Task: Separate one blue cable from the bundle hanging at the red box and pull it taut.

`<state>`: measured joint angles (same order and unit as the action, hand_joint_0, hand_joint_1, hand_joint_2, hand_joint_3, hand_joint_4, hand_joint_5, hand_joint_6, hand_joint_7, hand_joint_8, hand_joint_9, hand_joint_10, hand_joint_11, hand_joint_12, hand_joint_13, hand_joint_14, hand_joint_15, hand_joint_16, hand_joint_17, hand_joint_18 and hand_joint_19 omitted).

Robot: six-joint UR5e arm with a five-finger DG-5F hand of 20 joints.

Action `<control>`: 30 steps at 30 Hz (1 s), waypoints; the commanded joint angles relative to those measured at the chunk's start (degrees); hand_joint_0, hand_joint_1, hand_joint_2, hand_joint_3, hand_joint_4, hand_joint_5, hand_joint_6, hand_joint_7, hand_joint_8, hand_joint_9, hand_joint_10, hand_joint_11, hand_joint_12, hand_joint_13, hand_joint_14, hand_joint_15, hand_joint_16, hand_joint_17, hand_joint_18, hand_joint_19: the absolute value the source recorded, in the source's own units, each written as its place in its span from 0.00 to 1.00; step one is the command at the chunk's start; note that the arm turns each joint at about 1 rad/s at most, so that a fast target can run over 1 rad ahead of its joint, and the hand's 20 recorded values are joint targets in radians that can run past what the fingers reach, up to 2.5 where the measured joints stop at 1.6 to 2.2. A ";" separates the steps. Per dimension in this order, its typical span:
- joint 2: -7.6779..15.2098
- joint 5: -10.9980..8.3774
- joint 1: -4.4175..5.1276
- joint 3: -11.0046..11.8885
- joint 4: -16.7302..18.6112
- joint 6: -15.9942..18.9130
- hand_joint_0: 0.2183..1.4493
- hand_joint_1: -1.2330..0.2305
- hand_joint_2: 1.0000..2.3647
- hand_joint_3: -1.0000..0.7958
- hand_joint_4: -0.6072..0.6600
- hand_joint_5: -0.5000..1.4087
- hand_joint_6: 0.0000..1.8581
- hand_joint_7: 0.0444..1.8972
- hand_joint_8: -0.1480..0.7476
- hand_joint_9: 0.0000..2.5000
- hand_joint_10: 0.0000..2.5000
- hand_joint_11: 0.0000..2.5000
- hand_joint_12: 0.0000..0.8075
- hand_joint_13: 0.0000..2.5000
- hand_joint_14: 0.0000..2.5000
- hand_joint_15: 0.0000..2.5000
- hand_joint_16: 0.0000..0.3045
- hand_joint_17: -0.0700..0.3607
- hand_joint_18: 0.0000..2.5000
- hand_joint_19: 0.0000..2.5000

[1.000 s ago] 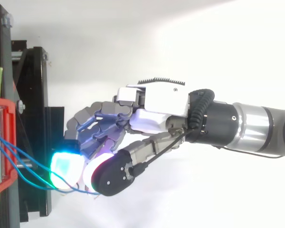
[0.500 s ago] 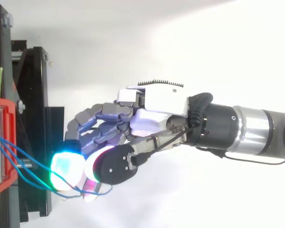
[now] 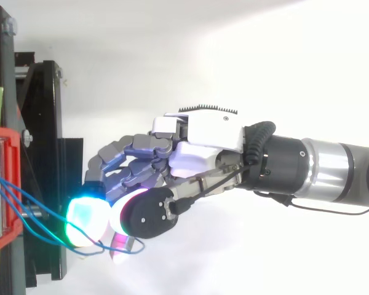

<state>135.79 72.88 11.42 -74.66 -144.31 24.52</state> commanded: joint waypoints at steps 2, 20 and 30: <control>0.00 0.06 0.00 -0.05 -0.01 0.00 0.32 0.42 0.00 0.28 0.65 0.14 0.44 0.41 0.53 0.22 0.00 0.14 0.49 0.48 0.00 0.10 0.15 0.40 0.26 0.12; 0.00 -0.02 0.00 0.04 -0.09 -0.44 0.32 0.42 0.00 0.28 0.65 0.14 0.45 0.41 0.52 0.22 0.00 0.16 0.48 0.50 0.01 0.23 0.17 0.43 0.27 0.17; 0.00 -0.02 0.00 -0.05 -0.09 -1.93 0.32 0.42 0.00 0.28 0.64 0.14 0.45 0.41 0.51 0.22 0.00 0.17 0.46 0.51 0.01 0.31 0.18 0.44 0.28 0.18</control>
<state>135.79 72.86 11.45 -74.67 -144.40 23.23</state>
